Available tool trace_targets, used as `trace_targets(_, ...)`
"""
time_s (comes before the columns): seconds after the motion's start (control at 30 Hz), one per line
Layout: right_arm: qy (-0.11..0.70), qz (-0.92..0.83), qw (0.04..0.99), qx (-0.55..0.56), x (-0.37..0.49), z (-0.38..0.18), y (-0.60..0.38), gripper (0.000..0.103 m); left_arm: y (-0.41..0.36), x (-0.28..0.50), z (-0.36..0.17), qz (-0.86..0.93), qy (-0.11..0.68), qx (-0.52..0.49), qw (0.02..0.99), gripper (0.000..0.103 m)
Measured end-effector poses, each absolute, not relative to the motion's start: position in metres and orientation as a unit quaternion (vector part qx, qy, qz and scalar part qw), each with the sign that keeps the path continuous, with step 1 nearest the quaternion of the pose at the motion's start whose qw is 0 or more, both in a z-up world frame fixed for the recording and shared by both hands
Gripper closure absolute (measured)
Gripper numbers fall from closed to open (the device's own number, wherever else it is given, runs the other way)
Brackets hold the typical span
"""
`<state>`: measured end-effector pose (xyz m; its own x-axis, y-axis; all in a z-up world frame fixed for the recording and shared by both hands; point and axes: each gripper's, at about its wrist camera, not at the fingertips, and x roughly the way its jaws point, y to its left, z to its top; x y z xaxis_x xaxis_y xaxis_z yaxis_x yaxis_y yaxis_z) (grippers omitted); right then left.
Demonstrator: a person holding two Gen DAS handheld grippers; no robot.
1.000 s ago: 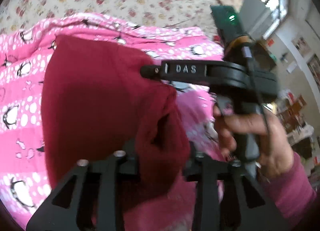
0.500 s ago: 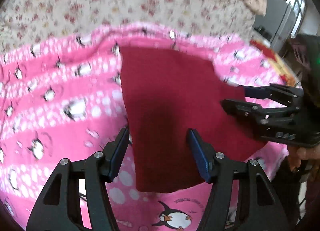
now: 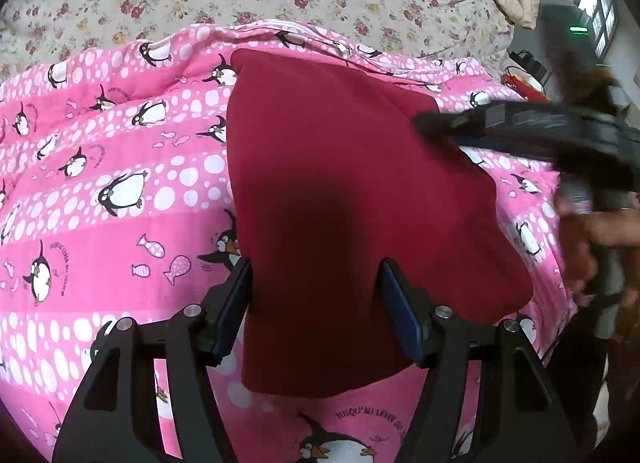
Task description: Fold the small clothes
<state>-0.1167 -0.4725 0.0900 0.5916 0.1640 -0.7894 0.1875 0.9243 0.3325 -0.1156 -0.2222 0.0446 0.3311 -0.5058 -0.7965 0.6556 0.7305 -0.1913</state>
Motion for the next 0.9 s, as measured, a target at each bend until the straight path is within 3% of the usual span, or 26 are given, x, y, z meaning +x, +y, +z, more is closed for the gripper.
trace_targets(0.1, 0.478, 0.0, 0.857, 0.191, -0.097, 0.066, -0.468, 0.073, -0.223, -0.115, 0.053, -0.355, 0.452, 0.082, 0.814, 0.038)
trace_targets(0.2, 0.454, -0.021, 0.883, 0.122, -0.103, 0.088, -0.46, 0.089, -0.225, -0.115, 0.06, -0.357, 0.439, 0.083, 0.82, 0.038)
trace_targets(0.23, 0.442, -0.034, 0.89, 0.103, -0.105, 0.097, -0.46, 0.089, -0.229, -0.113, 0.058, -0.352, 0.439, 0.086, 0.822, 0.036)
trace_targets(0.3, 0.434, -0.089, 0.895, 0.059, -0.103, 0.101, -0.467, 0.102, -0.234, -0.108, 0.051, -0.34, 0.448, 0.088, 0.822, 0.034)
trace_targets(0.37, 0.45, -0.113, 0.884, 0.058, -0.096, 0.087, -0.478, 0.102, -0.234, -0.108, 0.048, -0.34, 0.446, 0.077, 0.824, 0.03)
trace_targets(0.43, 0.484, -0.08, 0.861, 0.133, -0.094, 0.064, -0.493, 0.102, -0.233, -0.108, 0.048, -0.341, 0.444, 0.078, 0.825, 0.03)
trace_targets(0.63, 0.423, -0.063, 0.885, 0.185, -0.129, 0.098, -0.489, 0.097, -0.233, -0.108, 0.048, -0.341, 0.444, 0.079, 0.825, 0.03)
trace_targets(0.67, 0.419, -0.055, 0.889, 0.175, -0.132, 0.104, -0.481, 0.088, -0.233, -0.108, 0.048, -0.341, 0.444, 0.079, 0.825, 0.029)
trace_targets(0.7, 0.418, -0.044, 0.892, 0.165, -0.133, 0.109, -0.47, 0.067, -0.233, -0.108, 0.048, -0.34, 0.444, 0.077, 0.825, 0.029)
trace_targets(0.77, 0.414, -0.024, 0.897, 0.154, -0.135, 0.111, -0.454, 0.042, -0.233, -0.108, 0.048, -0.337, 0.446, 0.076, 0.826, 0.029)
trace_targets(0.87, 0.425, -0.008, 0.896, 0.127, -0.133, 0.106, -0.436, 0.044, -0.233, -0.109, 0.047, -0.334, 0.447, 0.077, 0.826, 0.027)
trace_targets(0.9, 0.436, -0.01, 0.893, 0.115, -0.135, 0.101, -0.434, 0.053, -0.233, -0.109, 0.047, -0.334, 0.447, 0.077, 0.826, 0.027)
